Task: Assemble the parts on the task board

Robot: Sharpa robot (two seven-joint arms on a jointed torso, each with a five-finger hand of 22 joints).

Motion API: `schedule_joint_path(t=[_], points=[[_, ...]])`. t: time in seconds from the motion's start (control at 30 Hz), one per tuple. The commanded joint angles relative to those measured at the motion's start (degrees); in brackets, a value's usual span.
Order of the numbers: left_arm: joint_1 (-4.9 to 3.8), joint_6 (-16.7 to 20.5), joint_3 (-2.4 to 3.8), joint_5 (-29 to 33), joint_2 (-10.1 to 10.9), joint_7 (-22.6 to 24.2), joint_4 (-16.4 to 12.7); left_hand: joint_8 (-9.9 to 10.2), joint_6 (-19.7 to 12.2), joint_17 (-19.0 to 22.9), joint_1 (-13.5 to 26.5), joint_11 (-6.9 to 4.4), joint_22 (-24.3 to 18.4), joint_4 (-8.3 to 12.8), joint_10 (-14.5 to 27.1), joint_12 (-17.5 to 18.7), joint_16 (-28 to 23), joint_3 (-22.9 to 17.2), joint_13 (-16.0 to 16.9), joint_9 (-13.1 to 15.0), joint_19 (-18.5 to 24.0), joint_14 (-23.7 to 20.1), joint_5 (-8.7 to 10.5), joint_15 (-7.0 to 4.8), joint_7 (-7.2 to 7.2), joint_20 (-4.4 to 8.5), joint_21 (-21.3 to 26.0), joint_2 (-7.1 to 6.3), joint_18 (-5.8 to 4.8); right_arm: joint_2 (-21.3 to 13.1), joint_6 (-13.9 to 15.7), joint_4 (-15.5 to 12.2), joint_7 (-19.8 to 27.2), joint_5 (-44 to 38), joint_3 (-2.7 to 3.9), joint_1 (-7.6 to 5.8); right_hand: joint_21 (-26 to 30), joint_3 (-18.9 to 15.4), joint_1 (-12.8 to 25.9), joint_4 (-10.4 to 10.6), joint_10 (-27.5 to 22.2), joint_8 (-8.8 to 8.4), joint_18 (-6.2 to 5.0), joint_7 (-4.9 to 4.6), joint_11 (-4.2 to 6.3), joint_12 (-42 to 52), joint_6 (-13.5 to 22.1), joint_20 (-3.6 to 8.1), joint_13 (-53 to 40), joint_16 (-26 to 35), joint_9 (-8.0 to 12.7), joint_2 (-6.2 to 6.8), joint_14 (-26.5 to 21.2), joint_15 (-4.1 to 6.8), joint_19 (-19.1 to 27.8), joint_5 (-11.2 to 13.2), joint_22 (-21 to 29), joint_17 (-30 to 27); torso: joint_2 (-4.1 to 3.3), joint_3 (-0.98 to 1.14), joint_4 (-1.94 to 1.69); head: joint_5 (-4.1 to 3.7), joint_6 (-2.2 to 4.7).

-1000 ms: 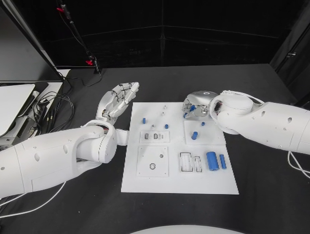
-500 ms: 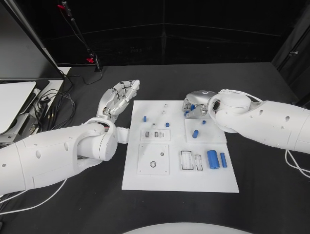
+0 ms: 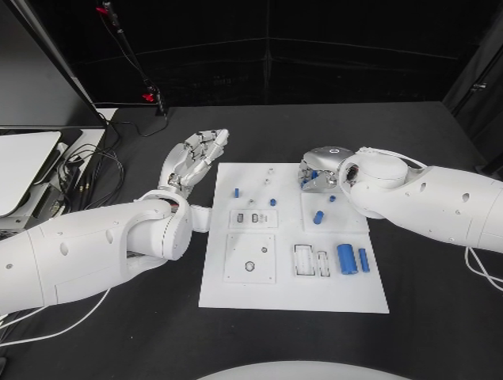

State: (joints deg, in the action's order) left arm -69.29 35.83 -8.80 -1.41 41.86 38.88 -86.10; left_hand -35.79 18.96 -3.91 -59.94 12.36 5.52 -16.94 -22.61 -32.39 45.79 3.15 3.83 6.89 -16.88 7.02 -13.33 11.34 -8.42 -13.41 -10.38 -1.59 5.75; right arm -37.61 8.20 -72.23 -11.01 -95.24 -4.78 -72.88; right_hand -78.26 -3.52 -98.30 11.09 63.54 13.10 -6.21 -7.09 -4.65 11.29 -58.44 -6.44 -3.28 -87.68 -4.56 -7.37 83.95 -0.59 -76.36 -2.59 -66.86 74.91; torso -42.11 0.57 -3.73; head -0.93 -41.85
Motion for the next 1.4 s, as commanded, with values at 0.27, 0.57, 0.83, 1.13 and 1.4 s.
schedule_joint_path(t=[0.27,0.57,0.83,1.13,1.4], points=[[-0.11,-0.1,0.07,-0.5,0.0,19.1,0.0,-0.4,0.5,0.1,-0.1,0.53,0.1,0.1,-0.1,-0.3,0.2,-0.2,0.0,-0.1,-0.1,0.0,-0.18,0.24,-7.04,-0.27,-0.2,0.36,0.46,-0.1,11.4,-0.8,2.6,-2.8,-0.08,0.12,-0.2,1.5,-1.5,0.4,3.3,-0.55,1.19,-0.15,0.63,-2.6,-1.9,0.79,-0.1,0.3,-0.1,0.37,4.2,0.41,-0.2,-0.2,-0.7,4.2,0.08,-0.02,-0.10,0.36,0.13],[-0.11,-0.5,0.06,-0.5,-0.1,18.9,0.2,-0.5,0.6,0.1,-0.2,0.53,0.1,0.1,-0.1,-0.3,0.2,-0.2,0.0,-0.1,0.0,0.1,-0.20,0.24,-7.05,-0.27,-0.2,0.38,0.46,-0.3,16.1,-2.4,4.9,-2.9,0.21,-0.09,-0.5,2.2,-1.8,0.6,3.9,-1.08,1.30,-0.17,0.58,-3.8,-2.2,0.75,-0.1,0.2,0.1,0.74,4.3,0.34,-0.6,-0.2,-1.2,4.5,-0.04,-0.05,-0.13,1.55,0.68],[-0.09,-0.7,0.06,-0.5,-0.7,18.8,0.9,-0.5,0.6,0.1,-0.2,0.54,0.1,0.1,-0.1,-0.3,0.2,-0.2,0.0,-0.1,0.0,0.1,-0.21,0.24,-7.05,-0.28,-0.2,0.39,0.46,2.0,14.7,0.0,6.0,-0.3,0.77,-0.20,-0.6,2.4,-1.6,1.0,4.2,-1.44,1.35,-0.18,0.53,-4.5,-2.4,0.72,-0.1,0.2,0.2,1.08,4.3,0.34,-0.7,-0.2,-1.5,4.6,-0.18,0.05,-0.29,1.85,1.06],[-0.08,-0.9,0.06,-0.5,-1.0,18.7,1.2,-0.5,0.6,0.1,-0.2,0.56,0.1,0.1,-0.1,-0.3,0.2,-0.2,0.0,-0.2,0.0,0.1,-0.26,0.26,-7.07,-0.29,-0.3,0.49,0.45,5.2,15.6,5.1,7.9,1.7,1.50,-0.23,-0.6,2.7,-1.8,1.0,4.5,-1.69,1.38,-0.27,0.43,-4.9,-2.4,0.67,-0.1,0.1,0.3,1.26,4.3,0.28,-0.8,-0.2,-1.6,4.8,-0.96,0.07,-0.41,2.16,2.15],[-0.08,-0.8,0.06,-0.5,-0.8,18.7,1.1,-0.5,0.6,0.1,-0.3,0.58,0.1,0.1,-0.1,-0.4,0.3,-0.2,0.0,-0.2,0.0,0.1,-0.29,0.28,-7.09,-0.30,-0.3,0.56,0.44,6.8,15.1,7.0,8.8,2.6,1.60,-0.24,-0.6,3.0,-1.9,1.2,4.6,-2.07,1.39,-0.43,0.26,-5.5,-2.4,0.59,-0.1,0.1,0.4,1.51,4.3,0.17,-0.8,-0.2,-1.7,4.9,-1.51,0.16,-0.70,2.22,2.29]])
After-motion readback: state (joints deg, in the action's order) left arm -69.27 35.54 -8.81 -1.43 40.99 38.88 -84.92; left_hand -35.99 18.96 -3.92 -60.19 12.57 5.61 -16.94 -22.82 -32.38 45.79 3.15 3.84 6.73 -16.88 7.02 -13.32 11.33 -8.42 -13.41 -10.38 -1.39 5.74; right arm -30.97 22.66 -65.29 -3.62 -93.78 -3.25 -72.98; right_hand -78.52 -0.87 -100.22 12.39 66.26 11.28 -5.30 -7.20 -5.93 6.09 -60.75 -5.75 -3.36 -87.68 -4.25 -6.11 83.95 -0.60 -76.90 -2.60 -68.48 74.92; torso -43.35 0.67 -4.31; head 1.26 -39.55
